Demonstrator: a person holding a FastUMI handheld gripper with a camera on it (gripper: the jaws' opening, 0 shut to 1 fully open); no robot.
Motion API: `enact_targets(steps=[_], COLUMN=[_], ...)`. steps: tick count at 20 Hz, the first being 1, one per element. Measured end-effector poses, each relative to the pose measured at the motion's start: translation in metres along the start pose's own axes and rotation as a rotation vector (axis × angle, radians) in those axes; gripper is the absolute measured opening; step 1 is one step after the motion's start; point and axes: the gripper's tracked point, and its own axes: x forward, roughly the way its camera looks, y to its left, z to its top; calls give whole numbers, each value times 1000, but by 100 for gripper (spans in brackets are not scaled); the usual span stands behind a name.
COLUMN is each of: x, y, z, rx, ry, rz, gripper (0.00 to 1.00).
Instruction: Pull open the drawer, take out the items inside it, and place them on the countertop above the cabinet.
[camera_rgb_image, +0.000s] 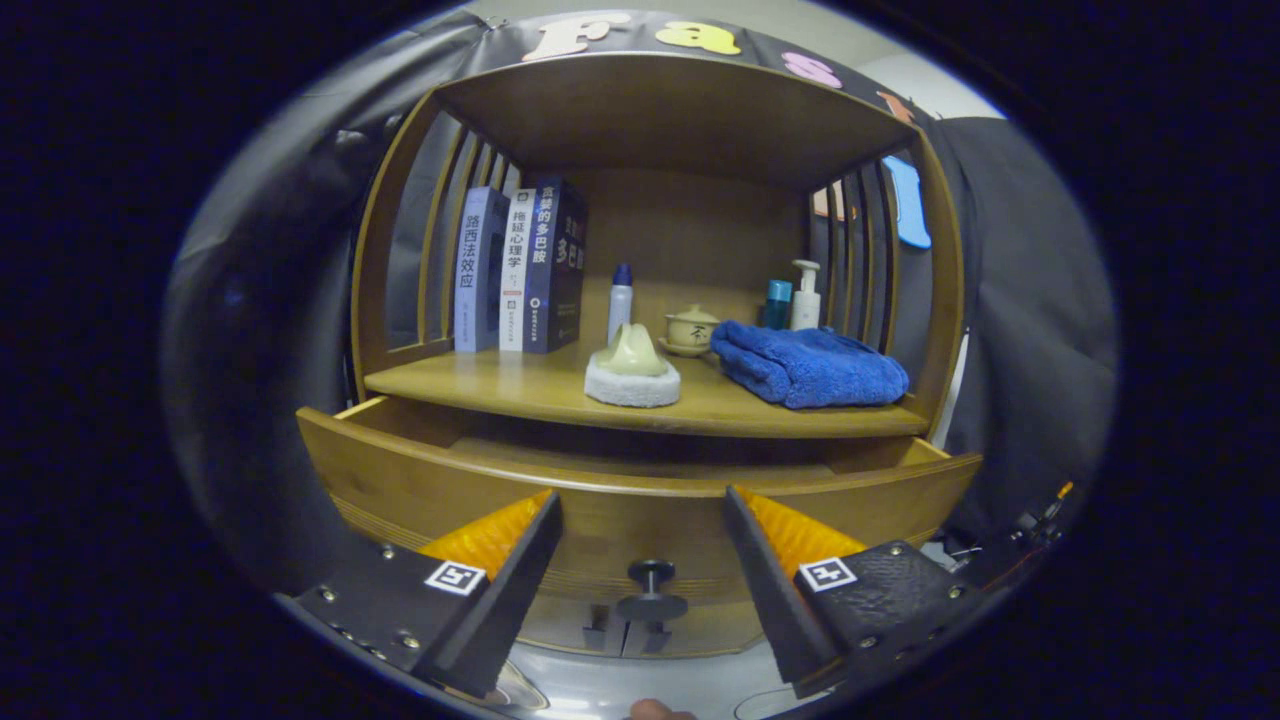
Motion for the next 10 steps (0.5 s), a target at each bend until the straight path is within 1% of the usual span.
enact_targets(steps=[10], x=[37], y=[2], z=[6], rx=[-20], ry=[-4], rz=[-10], gripper=[98])
